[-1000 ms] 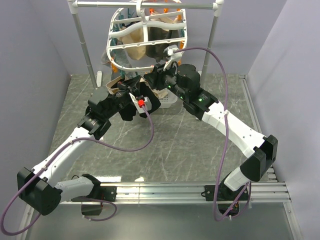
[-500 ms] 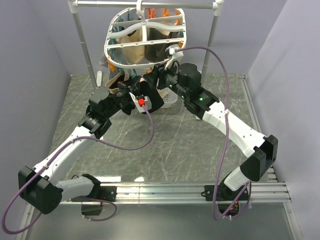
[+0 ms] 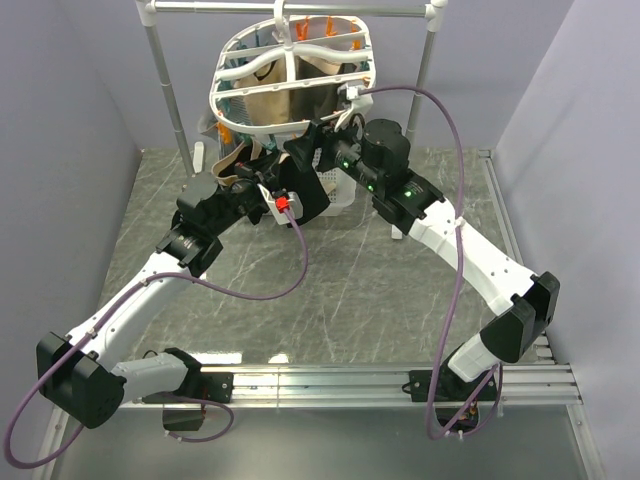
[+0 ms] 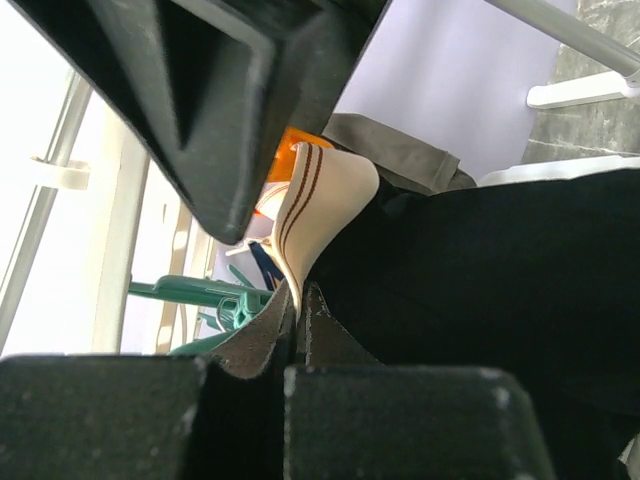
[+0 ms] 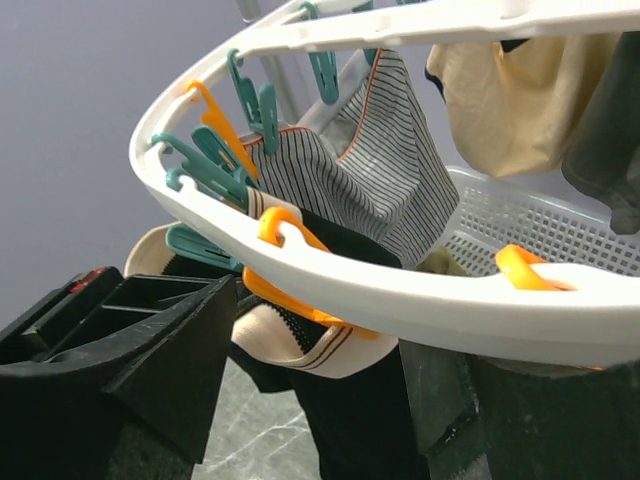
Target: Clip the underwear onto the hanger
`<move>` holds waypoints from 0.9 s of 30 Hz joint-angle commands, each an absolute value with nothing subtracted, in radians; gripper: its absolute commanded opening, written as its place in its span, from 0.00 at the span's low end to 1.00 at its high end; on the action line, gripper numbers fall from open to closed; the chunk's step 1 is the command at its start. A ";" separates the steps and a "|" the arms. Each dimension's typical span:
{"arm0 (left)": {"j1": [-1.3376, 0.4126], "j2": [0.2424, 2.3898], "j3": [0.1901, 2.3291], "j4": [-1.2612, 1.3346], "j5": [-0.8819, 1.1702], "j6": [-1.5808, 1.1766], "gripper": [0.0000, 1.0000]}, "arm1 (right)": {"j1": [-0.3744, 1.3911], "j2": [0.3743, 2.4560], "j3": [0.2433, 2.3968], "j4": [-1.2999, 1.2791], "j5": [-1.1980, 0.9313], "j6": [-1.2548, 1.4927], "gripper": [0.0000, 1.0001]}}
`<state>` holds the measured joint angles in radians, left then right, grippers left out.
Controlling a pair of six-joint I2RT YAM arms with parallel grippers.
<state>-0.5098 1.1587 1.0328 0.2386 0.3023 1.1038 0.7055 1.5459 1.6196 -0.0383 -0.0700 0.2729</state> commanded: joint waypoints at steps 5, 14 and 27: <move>-0.505 1.157 1.077 0.293 0.331 1.071 0.00 | 0.680 1.473 1.667 -0.011 -0.126 0.339 0.79; -0.506 1.149 1.094 0.232 0.367 1.034 0.00 | 0.624 1.376 1.576 -0.002 -0.215 0.387 0.88; -0.509 1.089 1.121 0.057 0.459 0.833 0.65 | 0.562 1.188 1.414 -0.051 -0.235 0.275 0.91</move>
